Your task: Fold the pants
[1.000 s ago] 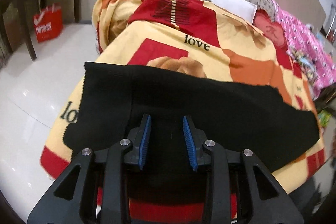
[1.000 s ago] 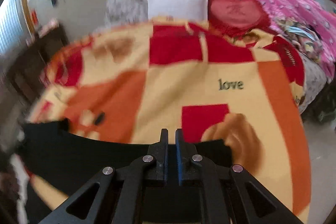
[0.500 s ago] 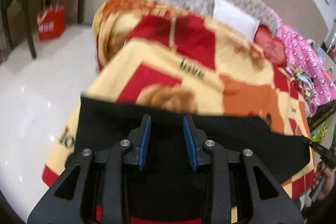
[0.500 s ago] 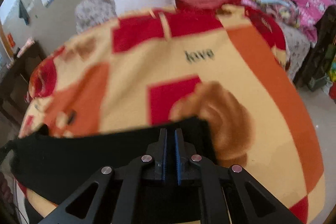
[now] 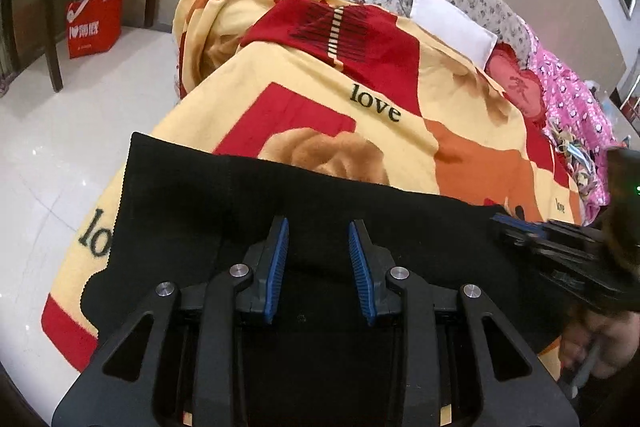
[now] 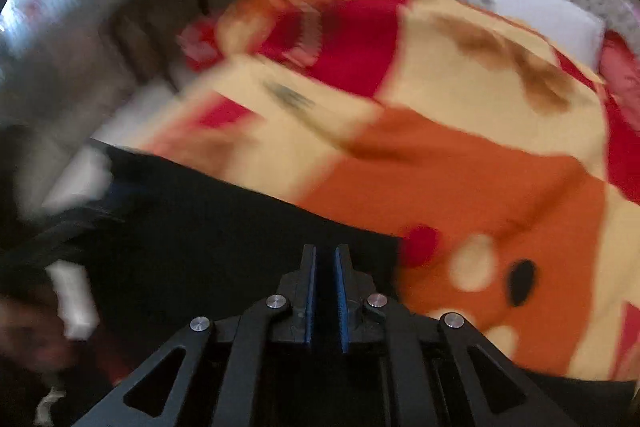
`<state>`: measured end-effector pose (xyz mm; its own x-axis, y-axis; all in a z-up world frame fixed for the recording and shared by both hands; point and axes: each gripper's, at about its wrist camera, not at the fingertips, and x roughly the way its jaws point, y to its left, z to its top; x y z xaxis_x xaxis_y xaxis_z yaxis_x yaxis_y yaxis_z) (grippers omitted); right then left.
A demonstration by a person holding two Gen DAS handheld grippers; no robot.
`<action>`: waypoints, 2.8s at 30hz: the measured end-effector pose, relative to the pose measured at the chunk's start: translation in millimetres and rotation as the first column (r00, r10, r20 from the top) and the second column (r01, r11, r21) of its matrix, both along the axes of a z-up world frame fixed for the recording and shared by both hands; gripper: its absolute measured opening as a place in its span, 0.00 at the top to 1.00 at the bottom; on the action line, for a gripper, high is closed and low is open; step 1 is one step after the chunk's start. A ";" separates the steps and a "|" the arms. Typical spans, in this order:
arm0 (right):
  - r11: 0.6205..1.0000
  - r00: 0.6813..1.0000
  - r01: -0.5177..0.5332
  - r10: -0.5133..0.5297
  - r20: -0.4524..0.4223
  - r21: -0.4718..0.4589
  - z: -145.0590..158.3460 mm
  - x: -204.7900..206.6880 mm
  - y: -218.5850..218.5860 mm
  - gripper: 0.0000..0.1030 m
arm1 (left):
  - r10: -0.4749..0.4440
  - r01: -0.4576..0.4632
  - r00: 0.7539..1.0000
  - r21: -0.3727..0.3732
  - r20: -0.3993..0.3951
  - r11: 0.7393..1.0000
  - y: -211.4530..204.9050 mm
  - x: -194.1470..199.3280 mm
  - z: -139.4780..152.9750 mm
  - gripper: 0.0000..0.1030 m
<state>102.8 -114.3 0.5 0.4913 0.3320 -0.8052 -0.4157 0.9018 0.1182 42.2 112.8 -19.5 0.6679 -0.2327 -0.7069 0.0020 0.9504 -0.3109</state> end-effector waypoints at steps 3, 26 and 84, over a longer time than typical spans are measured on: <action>0.988 0.996 0.091 -0.088 -0.028 0.128 -7.9 7.5 -33.4 0.98 | 0.004 -0.004 1.000 0.036 0.022 0.999 -5.4 -1.1 -1.8 0.71; 0.883 0.885 0.447 -0.459 0.071 0.143 -12.8 -89.0 -183.4 0.92 | -0.216 0.190 0.966 0.172 0.143 0.967 -117.9 -36.6 -4.4 0.33; 0.753 0.770 0.576 -0.630 0.098 0.318 -14.2 -178.5 -263.9 0.97 | -0.180 0.157 0.972 0.154 0.153 0.975 -123.6 -33.2 -6.1 0.24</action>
<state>-75.7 -378.2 -13.7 0.7902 0.0917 -0.6059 0.1671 0.9190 0.3571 9.0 -10.7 -25.6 0.7376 -0.2585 -0.6238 0.2061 0.9659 -0.1565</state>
